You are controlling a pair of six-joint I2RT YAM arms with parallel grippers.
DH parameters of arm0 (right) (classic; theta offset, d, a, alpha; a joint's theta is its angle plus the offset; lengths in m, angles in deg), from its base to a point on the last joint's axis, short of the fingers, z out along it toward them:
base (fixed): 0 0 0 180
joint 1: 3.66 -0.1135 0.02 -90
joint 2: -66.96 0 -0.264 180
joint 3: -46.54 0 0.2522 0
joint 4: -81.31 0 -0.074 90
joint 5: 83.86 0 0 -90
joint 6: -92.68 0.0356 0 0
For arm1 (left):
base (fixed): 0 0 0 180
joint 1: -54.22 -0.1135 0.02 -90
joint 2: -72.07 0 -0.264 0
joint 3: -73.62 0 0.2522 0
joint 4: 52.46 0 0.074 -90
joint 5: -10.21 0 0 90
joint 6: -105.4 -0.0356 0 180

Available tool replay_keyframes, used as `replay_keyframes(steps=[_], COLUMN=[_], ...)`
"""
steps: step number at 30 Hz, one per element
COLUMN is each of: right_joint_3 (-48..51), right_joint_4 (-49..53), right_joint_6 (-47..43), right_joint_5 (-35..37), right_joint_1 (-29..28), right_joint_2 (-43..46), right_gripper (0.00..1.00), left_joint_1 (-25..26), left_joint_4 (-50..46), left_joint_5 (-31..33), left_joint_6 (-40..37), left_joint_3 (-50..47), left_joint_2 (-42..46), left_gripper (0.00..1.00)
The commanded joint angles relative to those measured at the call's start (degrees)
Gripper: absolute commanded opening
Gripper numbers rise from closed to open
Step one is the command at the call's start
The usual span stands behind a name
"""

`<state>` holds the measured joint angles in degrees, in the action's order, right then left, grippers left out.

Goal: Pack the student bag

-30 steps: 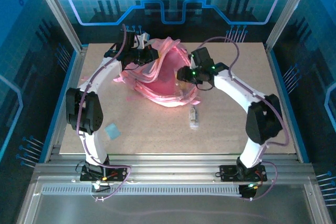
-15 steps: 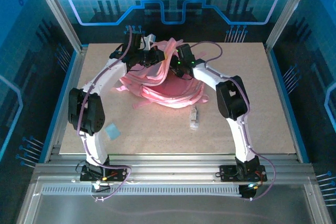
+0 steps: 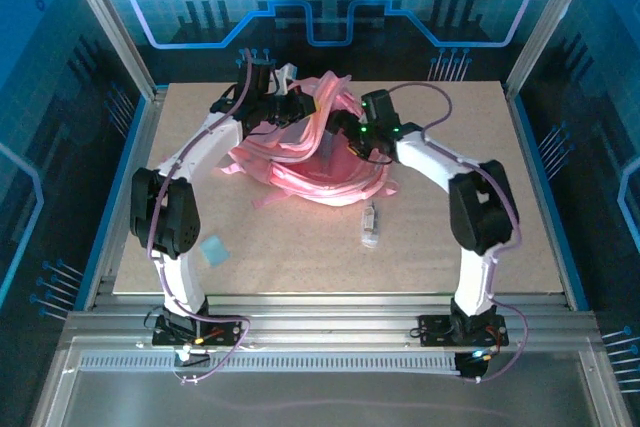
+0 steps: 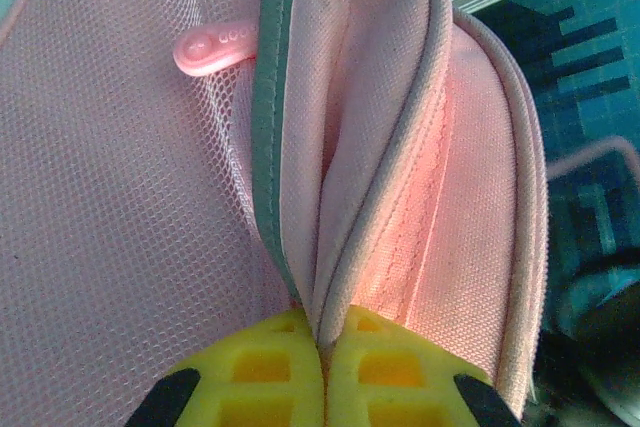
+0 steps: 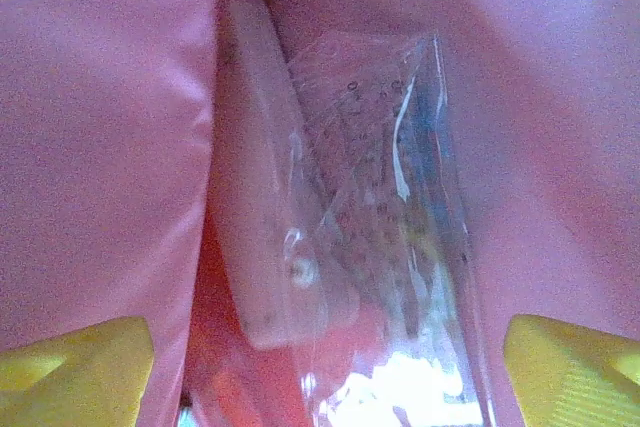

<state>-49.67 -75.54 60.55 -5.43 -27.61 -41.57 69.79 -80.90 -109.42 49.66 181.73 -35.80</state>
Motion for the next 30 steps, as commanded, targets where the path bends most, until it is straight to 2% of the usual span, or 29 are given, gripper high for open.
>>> replay_keyframes(steps=[1, 4, 5, 7, 8, 10, 14, 17, 20, 22, 30], right_joint_3=[4.7, 10.8, 12.7, 15.7, 16.9, 18.4, 18.7, 18.2, 16.7, 15.5, 11.9], right_joint_4=[8.3, 11.7, 12.9, 13.7, 13.7, 13.9, 15.8, 15.2, 14.4, 14.1, 13.5], right_joint_6=[-10.0, -13.1, -13.4, -13.5, -13.3, -13.3, -13.3, -12.7, -11.6, -10.4, -9.1], right_joint_5=[-0.6, 1.2, 2.5, 4.5, 5.5, 7.2, 11.4, 13.6, 15.9, 17.5, 19.5], right_joint_1=[0.6, 0.4, 0.1, -0.8, -1.7, -3.7, -9.3, -13.8, -17.7, -19.5, -22.9], right_joint_2=[8.5, 16.1, 18.5, 22.3, 23.8, 25.9, 26.6, 25.0, 22.5, 20.5, 14.9], right_gripper=[0.92, 0.92, 0.92, 0.92, 0.92, 0.92, 0.92, 0.92, 0.92, 0.92, 0.92], left_joint_1=[1.4, 2.1, 2.2, 2.5, 2.5, 2.2, 0.3, -1.8, -4.0, -5.7, -8.7], left_joint_4=[8.0, 8.7, 8.5, 7.1, 6.8, 5.9, 7.2, 8.4, 8.2, 9.1, 11.6], left_joint_5=[-1.2, -0.6, -0.5, 0.3, 0.9, 3.2, 8.7, 13.1, 18.3, 19.1, 25.5], left_joint_6=[1.6, 2.6, 2.7, 2.6, 2.3, 1.4, 1.4, 2.5, 4.4, 6.5, 8.7], left_joint_3=[-0.4, -1.1, -1.1, -1.7, -2.5, -5.3, -14.5, -21.9, -27.4, -30.2, -35.2], left_joint_2=[1.7, 1.0, 0.8, 0.8, 1.4, 3.6, 10.6, 15.0, 16.8, 16.8, 14.2], left_gripper=[0.0, 0.0, 0.11, 0.39, 0.47, 0.57, 0.7, 0.75, 0.75, 0.75, 0.71])
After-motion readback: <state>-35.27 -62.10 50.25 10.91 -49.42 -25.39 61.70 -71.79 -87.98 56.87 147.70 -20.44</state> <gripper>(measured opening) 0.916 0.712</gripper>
